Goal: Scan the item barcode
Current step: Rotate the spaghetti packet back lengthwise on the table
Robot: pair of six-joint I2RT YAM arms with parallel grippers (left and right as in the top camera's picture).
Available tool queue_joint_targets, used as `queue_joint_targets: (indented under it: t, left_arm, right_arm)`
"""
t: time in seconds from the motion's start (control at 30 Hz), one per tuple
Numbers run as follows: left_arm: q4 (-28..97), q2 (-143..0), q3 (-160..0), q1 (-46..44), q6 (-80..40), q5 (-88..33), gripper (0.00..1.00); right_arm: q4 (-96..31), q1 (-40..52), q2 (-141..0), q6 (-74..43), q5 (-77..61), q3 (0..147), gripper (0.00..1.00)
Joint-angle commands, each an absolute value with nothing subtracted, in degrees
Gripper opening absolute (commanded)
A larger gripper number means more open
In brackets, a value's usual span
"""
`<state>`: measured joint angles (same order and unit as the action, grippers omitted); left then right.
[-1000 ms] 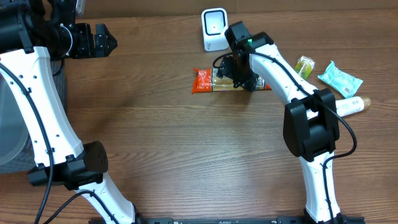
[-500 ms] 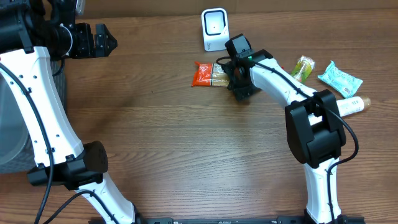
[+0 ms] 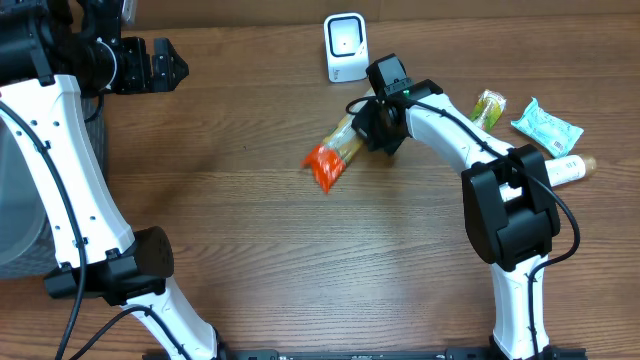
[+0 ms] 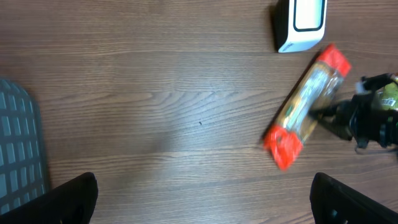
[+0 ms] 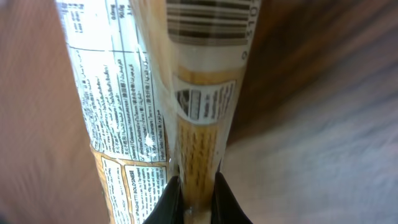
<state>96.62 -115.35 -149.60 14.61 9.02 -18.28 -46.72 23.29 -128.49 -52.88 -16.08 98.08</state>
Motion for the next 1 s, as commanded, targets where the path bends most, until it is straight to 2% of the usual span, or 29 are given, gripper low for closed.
queue_joint_targets:
  t: [0.0, 0.13, 0.2, 0.27, 0.37, 0.43, 0.47, 0.5, 0.57, 0.7, 0.77, 0.97]
  left_arm:
    - [96.6, -115.9, -149.7, 14.2, 9.2, -19.1, 1.00]
    - [96.6, -115.9, -149.7, 14.2, 9.2, -19.1, 1.00]
    - [96.6, -115.9, -149.7, 14.2, 9.2, -19.1, 0.99]
    - [96.6, -115.9, -149.7, 14.2, 9.2, -19.1, 1.00]
    - [96.6, -115.9, -149.7, 14.2, 9.2, -19.1, 0.99]
    - [96.6, -115.9, -149.7, 14.2, 9.2, -19.1, 0.99]
    - [96.6, -115.9, -149.7, 14.2, 9.2, -19.1, 1.00]
    - [96.6, -115.9, -149.7, 14.2, 9.2, -19.1, 1.00]
    - [96.6, -115.9, -149.7, 14.2, 9.2, -19.1, 1.00]
    - [96.6, -115.9, -149.7, 14.2, 9.2, -19.1, 1.00]
    - [96.6, -115.9, -149.7, 14.2, 9.2, -19.1, 1.00]
    - [96.6, -115.9, -149.7, 14.2, 9.2, -19.1, 0.99]
  right_arm:
    - [-55.0, 24.5, -131.7, -38.1, -29.9, 95.4, 0.04]
    - [-66.4, 24.5, -131.7, -25.6, -30.1, 95.4, 0.04]
    - [-70.8, 24.5, -131.7, -16.8, -28.7, 95.4, 0.09]
    - [-73.5, 24.3, -131.7, -12.8, -20.5, 95.4, 0.15]
    - [-74.0, 23.7, -131.7, -13.3, -6.8, 95.4, 0.24]
    - [-72.6, 23.0, -131.7, -13.7, -2.6, 95.4, 0.46]
    - [-71.8, 22.5, -131.7, -13.7, -2.4, 95.4, 0.62]
    - [-70.9, 22.0, -131.7, -13.7, -2.7, 95.4, 0.70]
    - [-69.6, 21.0, -131.7, -14.5, -3.3, 95.4, 0.72]
    - [-69.0, 18.9, -131.0, -15.0, -7.2, 97.6, 0.63]
    - [-68.2, 18.3, -129.0, -14.5, -9.5, 98.8, 0.61]
    - [-64.3, 18.6, -117.2, -11.4, -14.5, 99.5, 0.65]
